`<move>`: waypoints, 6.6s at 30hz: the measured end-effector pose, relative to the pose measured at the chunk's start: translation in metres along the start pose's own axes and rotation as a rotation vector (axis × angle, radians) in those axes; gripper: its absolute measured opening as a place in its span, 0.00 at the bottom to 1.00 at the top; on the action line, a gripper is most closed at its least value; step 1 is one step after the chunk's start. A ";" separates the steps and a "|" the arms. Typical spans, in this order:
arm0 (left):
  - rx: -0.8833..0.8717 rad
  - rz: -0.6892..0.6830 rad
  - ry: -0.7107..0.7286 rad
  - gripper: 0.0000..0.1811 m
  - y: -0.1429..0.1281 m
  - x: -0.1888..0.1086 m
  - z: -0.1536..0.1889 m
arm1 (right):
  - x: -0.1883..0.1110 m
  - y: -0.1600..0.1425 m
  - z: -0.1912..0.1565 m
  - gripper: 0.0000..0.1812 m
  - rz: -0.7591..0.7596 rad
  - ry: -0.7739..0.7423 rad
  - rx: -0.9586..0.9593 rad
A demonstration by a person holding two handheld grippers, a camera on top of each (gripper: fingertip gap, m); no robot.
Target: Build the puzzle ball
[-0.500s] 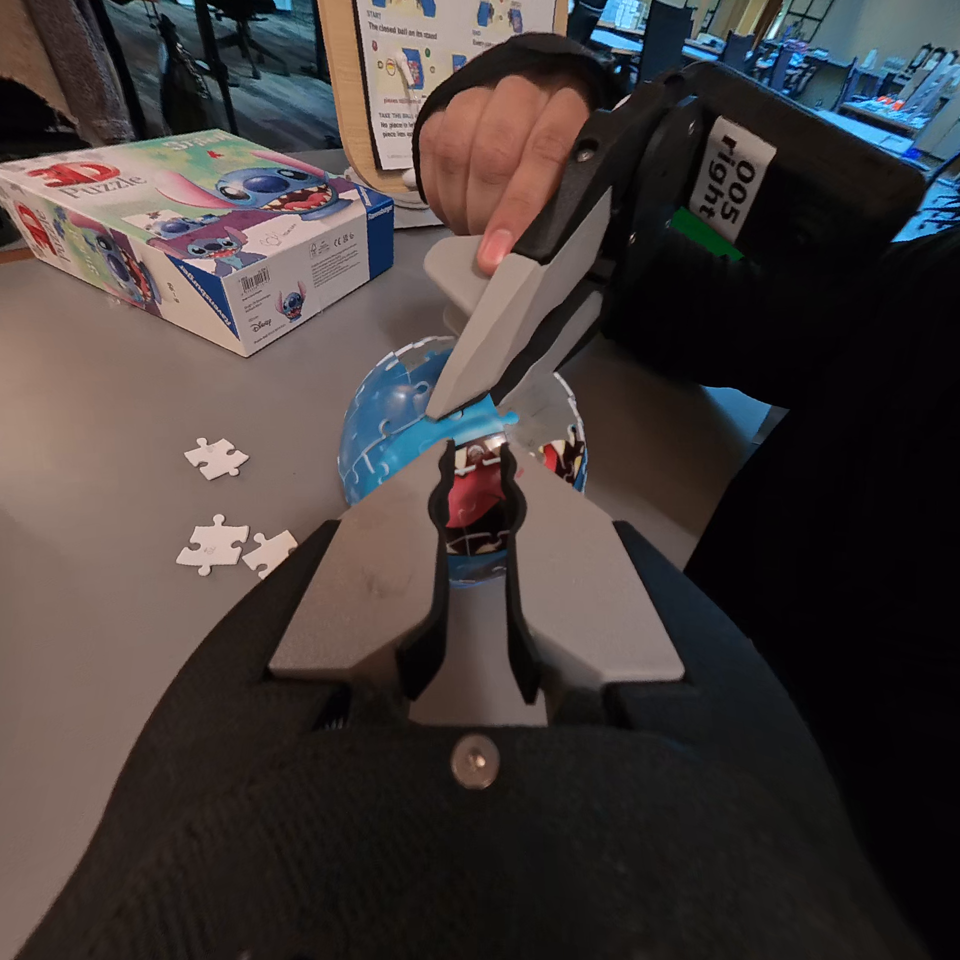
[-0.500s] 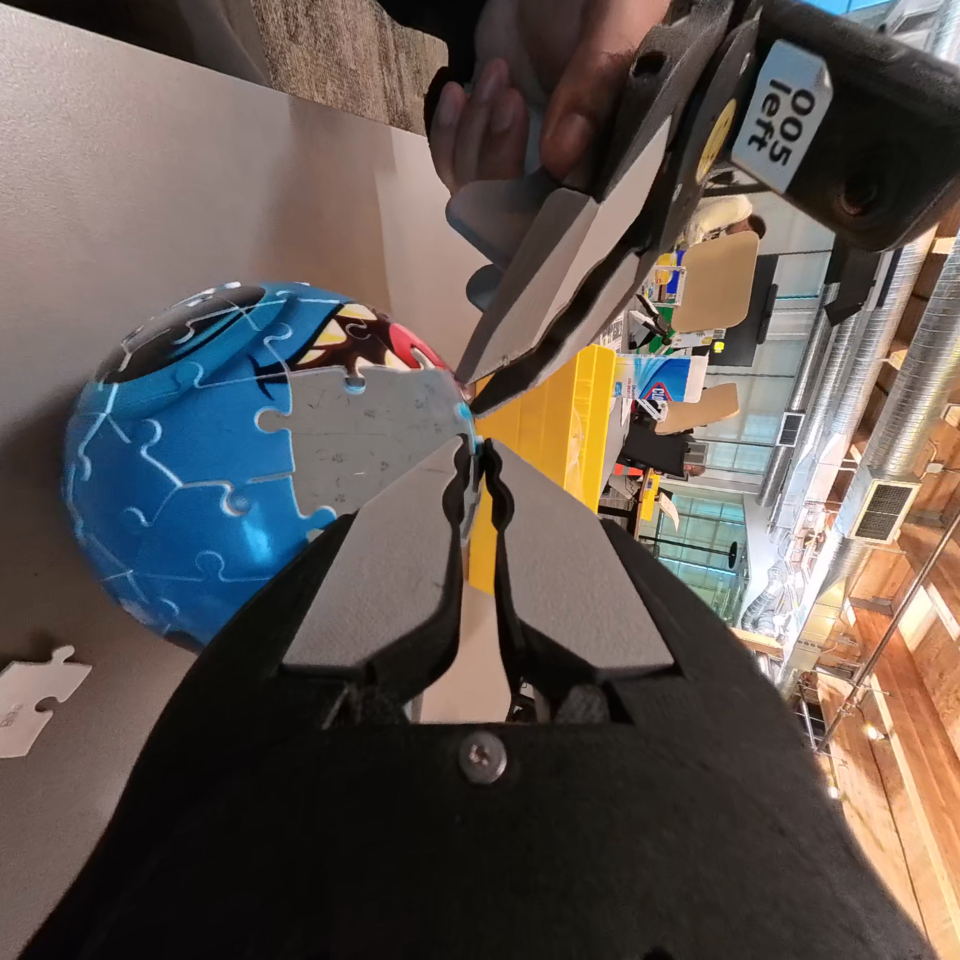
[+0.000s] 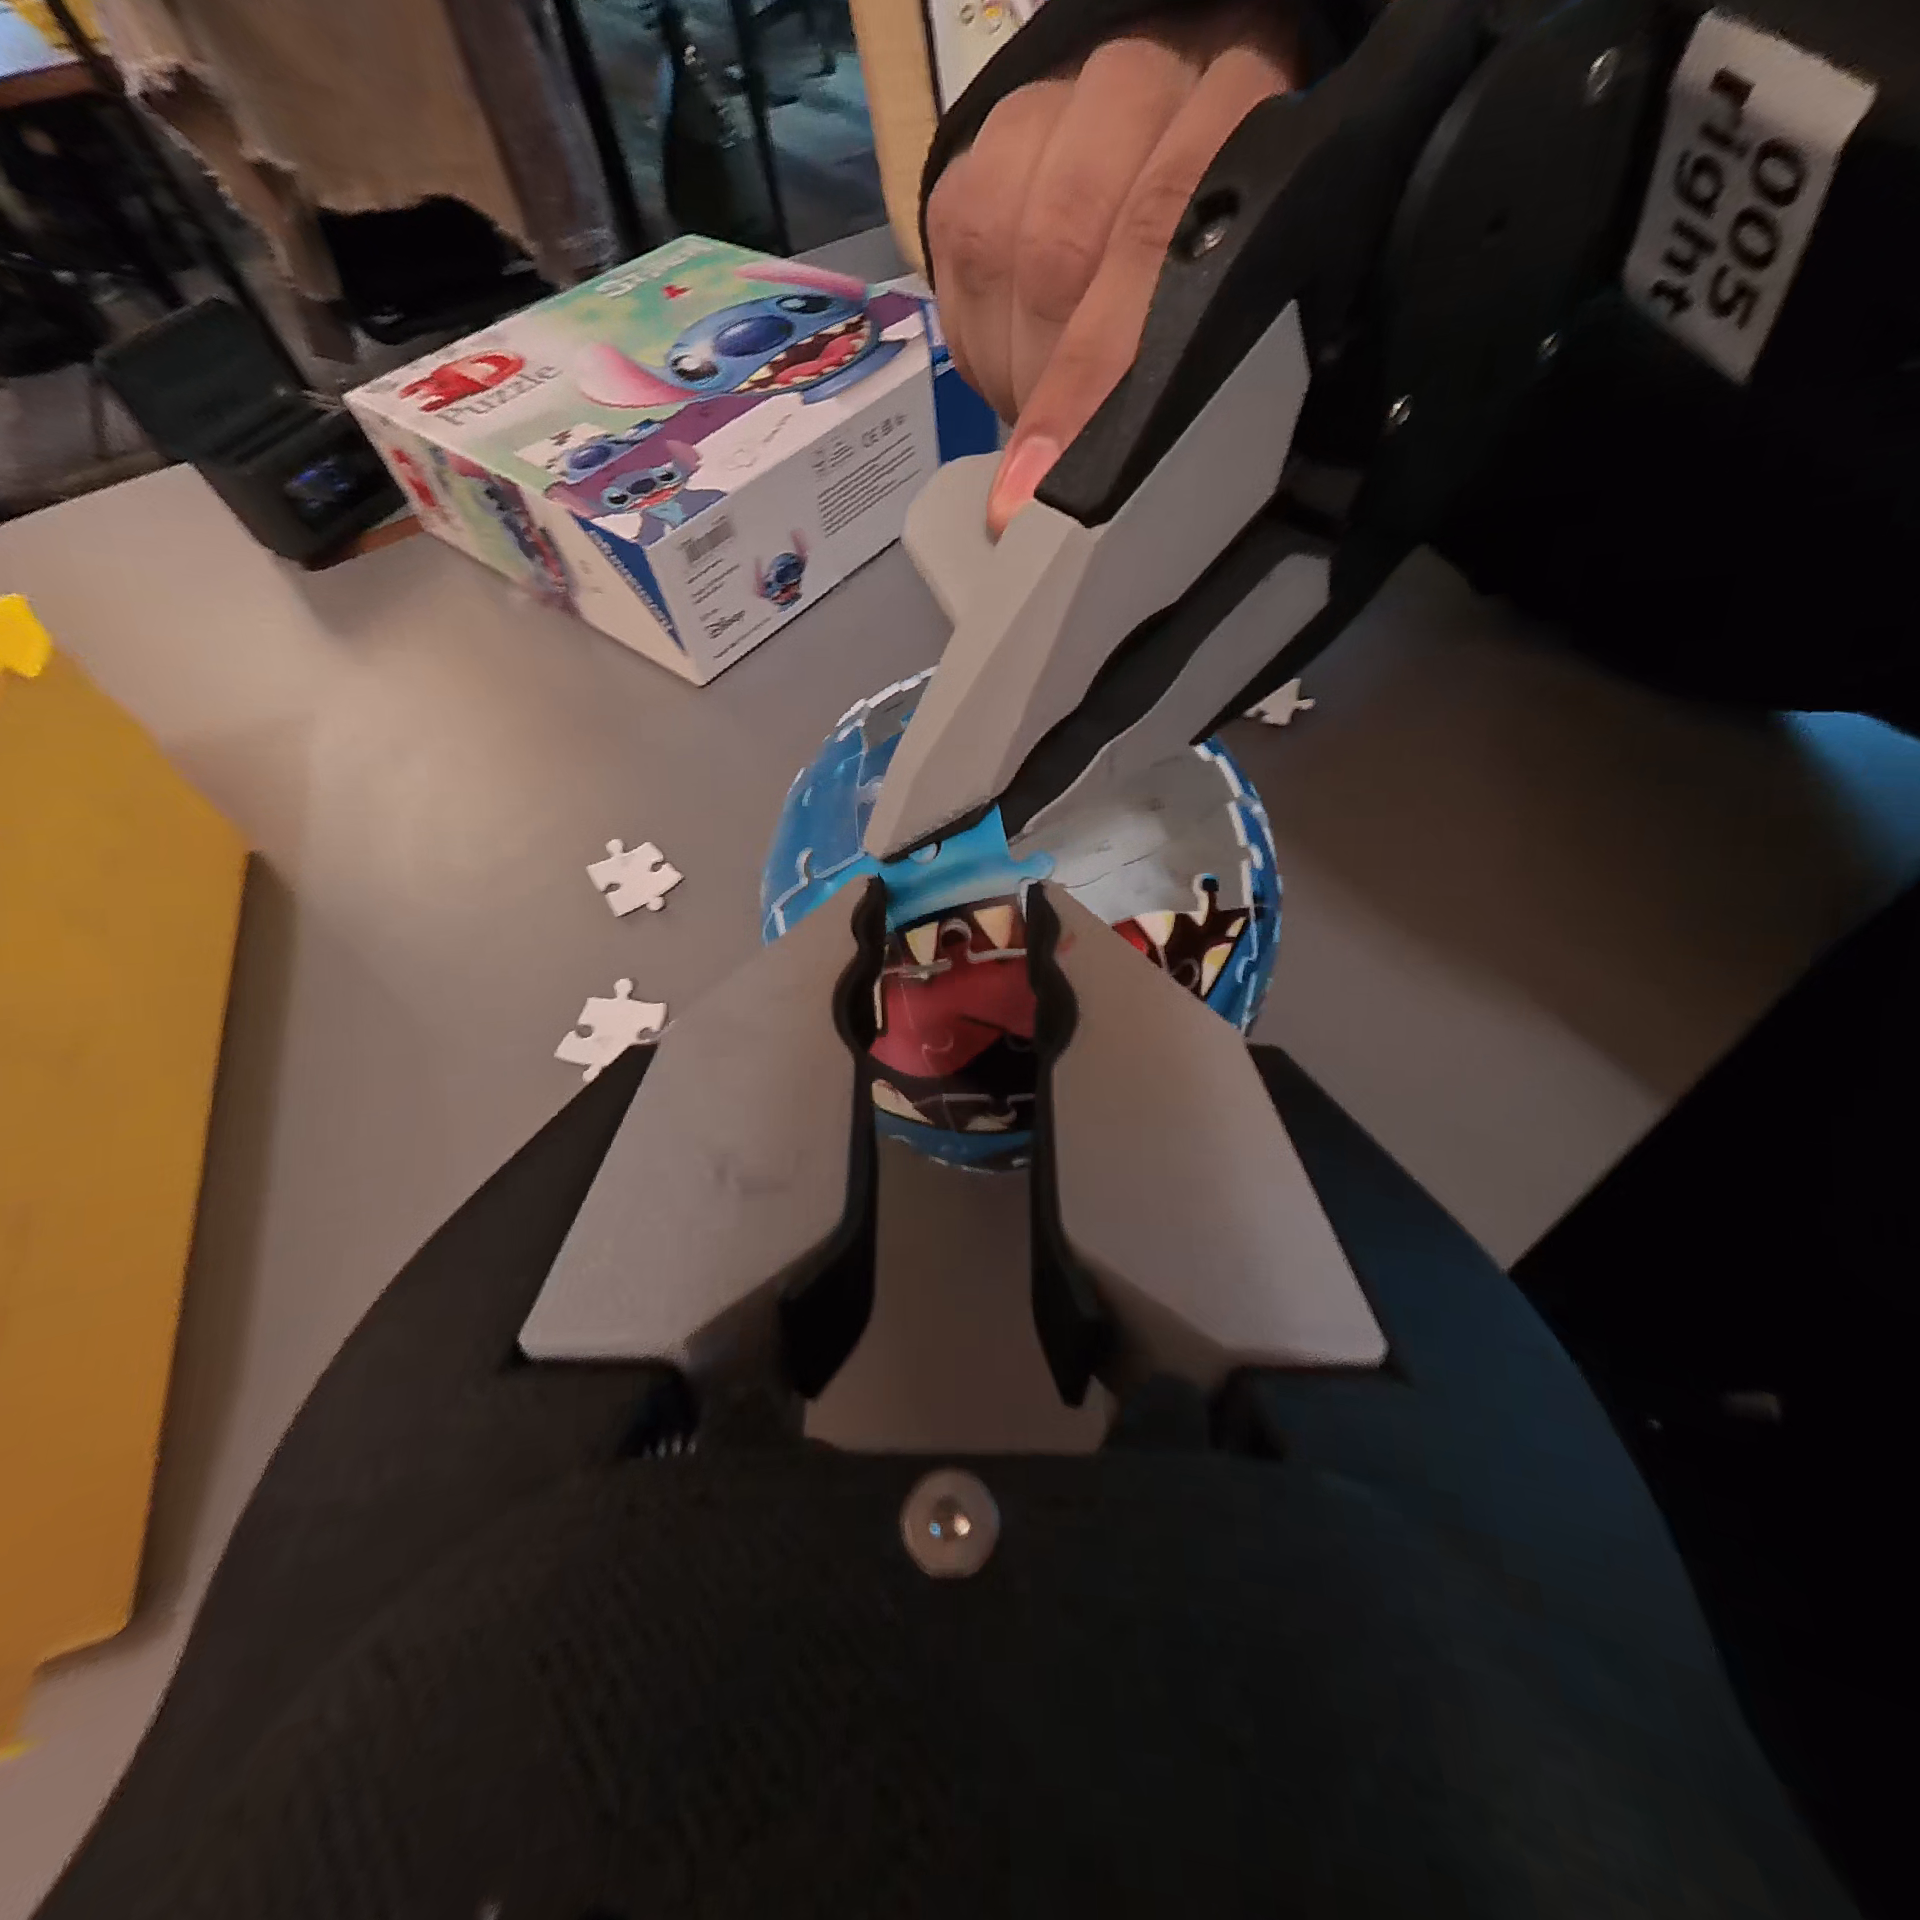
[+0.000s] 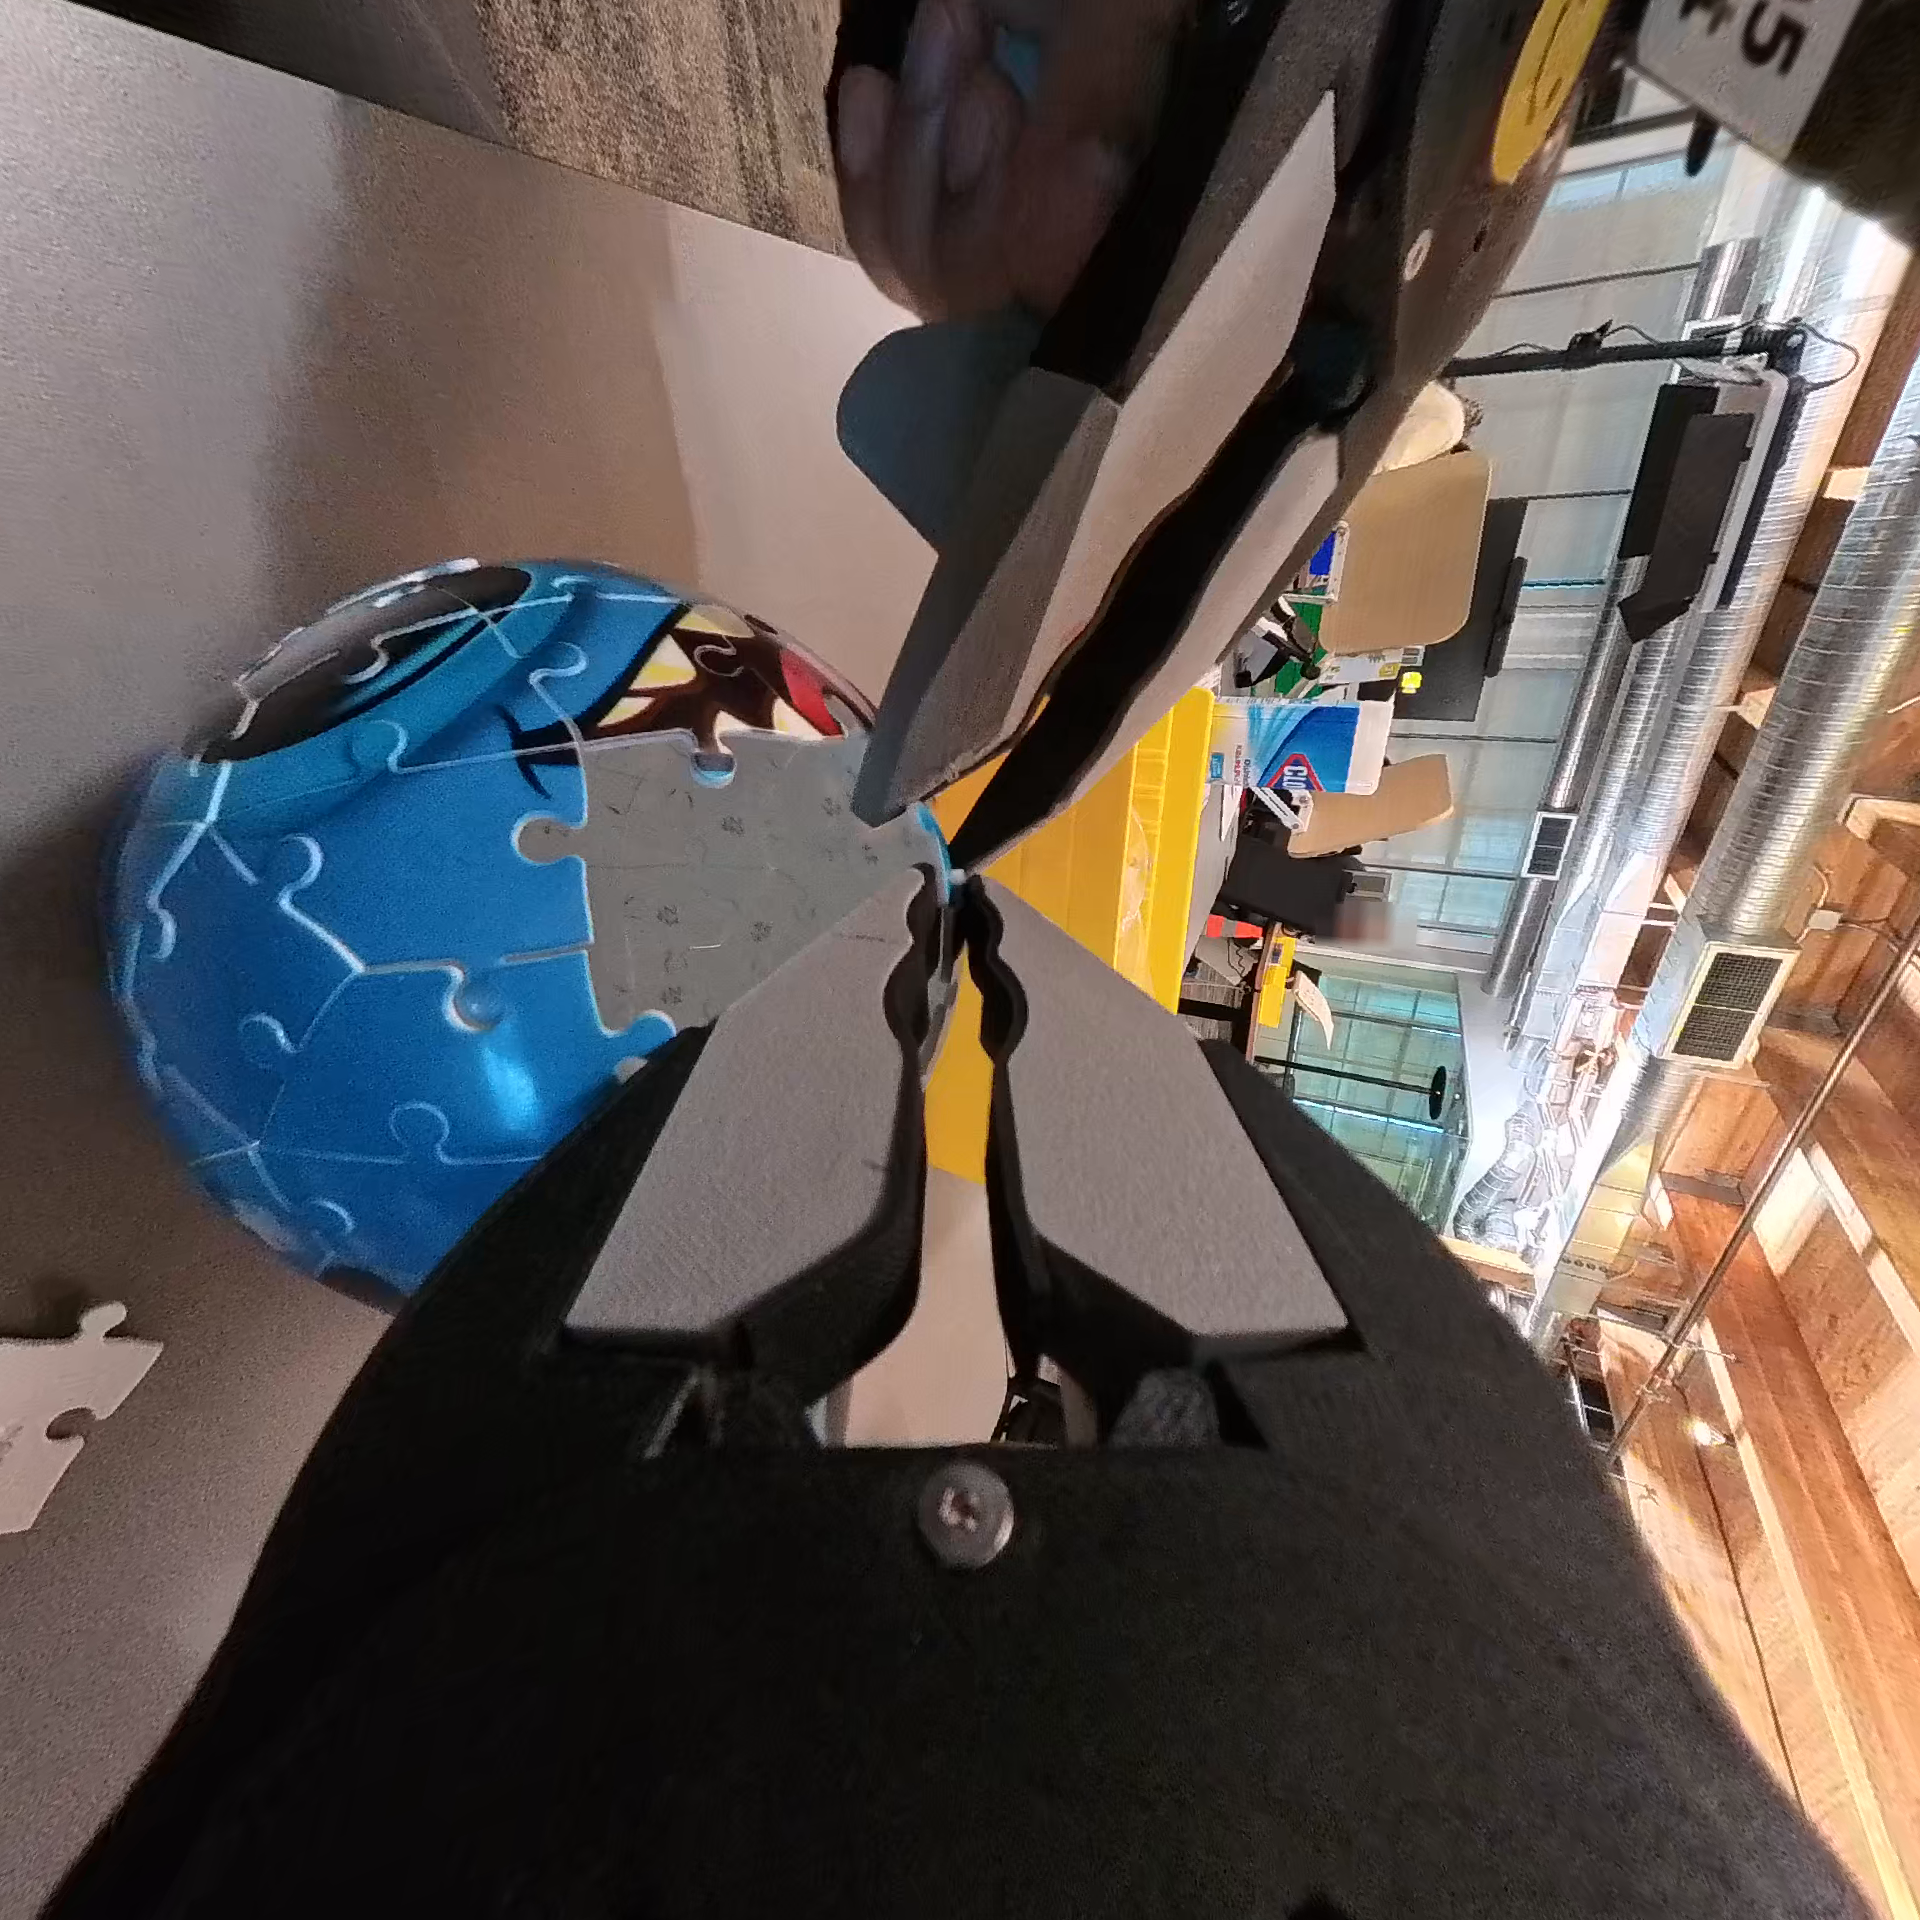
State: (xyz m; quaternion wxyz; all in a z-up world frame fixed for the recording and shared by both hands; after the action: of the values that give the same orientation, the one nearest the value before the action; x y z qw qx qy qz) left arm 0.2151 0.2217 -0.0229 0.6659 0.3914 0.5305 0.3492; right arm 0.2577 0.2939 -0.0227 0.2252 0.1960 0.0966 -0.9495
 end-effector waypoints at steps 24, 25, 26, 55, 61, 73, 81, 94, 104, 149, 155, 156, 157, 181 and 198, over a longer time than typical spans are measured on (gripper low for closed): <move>0.024 0.015 0.018 0.11 0.003 0.002 0.003 | -0.004 -0.010 0.003 0.03 0.210 0.103 0.273; 0.027 0.014 0.019 0.11 0.003 0.002 0.003 | -0.005 -0.010 0.003 0.04 0.217 0.114 0.290; 0.028 0.013 0.017 0.11 0.003 0.002 0.003 | -0.005 -0.010 0.004 0.04 0.226 0.121 0.300; 0.019 0.011 0.006 0.11 0.002 0.001 0.001 | -0.007 -0.012 0.004 0.04 0.274 0.127 0.341; 0.015 0.011 0.002 0.11 0.002 0.001 0.002 | -0.008 -0.013 0.004 0.04 0.298 0.135 0.367; 0.012 0.018 -0.002 0.09 0.001 -0.001 0.002 | -0.005 -0.011 0.004 0.01 0.278 0.090 0.312; 0.038 0.021 0.025 0.09 0.000 -0.001 0.004 | -0.006 -0.010 0.003 0.02 0.263 0.068 0.269; 0.069 0.032 0.078 0.08 -0.003 -0.004 0.007 | -0.005 -0.004 0.000 0.00 0.230 -0.012 0.197; 0.051 0.038 0.059 0.07 -0.003 -0.007 0.007 | -0.005 -0.002 -0.001 0.00 0.218 -0.035 0.151; -0.121 0.030 -0.297 0.14 -0.028 -0.004 -0.056 | 0.012 -0.007 0.003 0.12 -0.036 0.047 -0.033; -0.126 0.038 -0.356 0.14 -0.026 -0.003 -0.056 | 0.023 -0.008 0.000 0.03 -0.079 0.107 -0.142; -0.127 0.039 -0.354 0.14 -0.026 -0.003 -0.057 | 0.023 -0.008 0.000 0.03 -0.083 0.110 -0.140; -0.126 0.039 -0.352 0.14 -0.026 -0.003 -0.057 | 0.023 -0.008 0.000 0.02 -0.089 0.111 -0.138; -0.109 0.046 -0.330 0.14 -0.020 -0.005 -0.052 | 0.015 -0.006 0.001 0.08 -0.124 0.042 -0.171; -0.101 0.045 -0.324 0.14 -0.020 -0.007 -0.049 | -0.011 -0.002 -0.002 0.01 -0.106 -0.042 -0.094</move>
State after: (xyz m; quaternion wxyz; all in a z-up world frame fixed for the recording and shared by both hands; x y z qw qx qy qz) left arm 0.1666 0.2139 -0.0441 0.7537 0.4204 0.3888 0.3226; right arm 0.2669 0.3004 -0.0199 0.1855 0.1598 0.1466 -0.9584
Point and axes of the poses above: each gripper's, where its closed fingertips meet, x out along the fingers, y out of its top, z = x × y across the jaws, the point moved 6 cm from there along -x, back along the fingers, and after that the axes turned 12 degrees about -x, right-handed, at the moved point
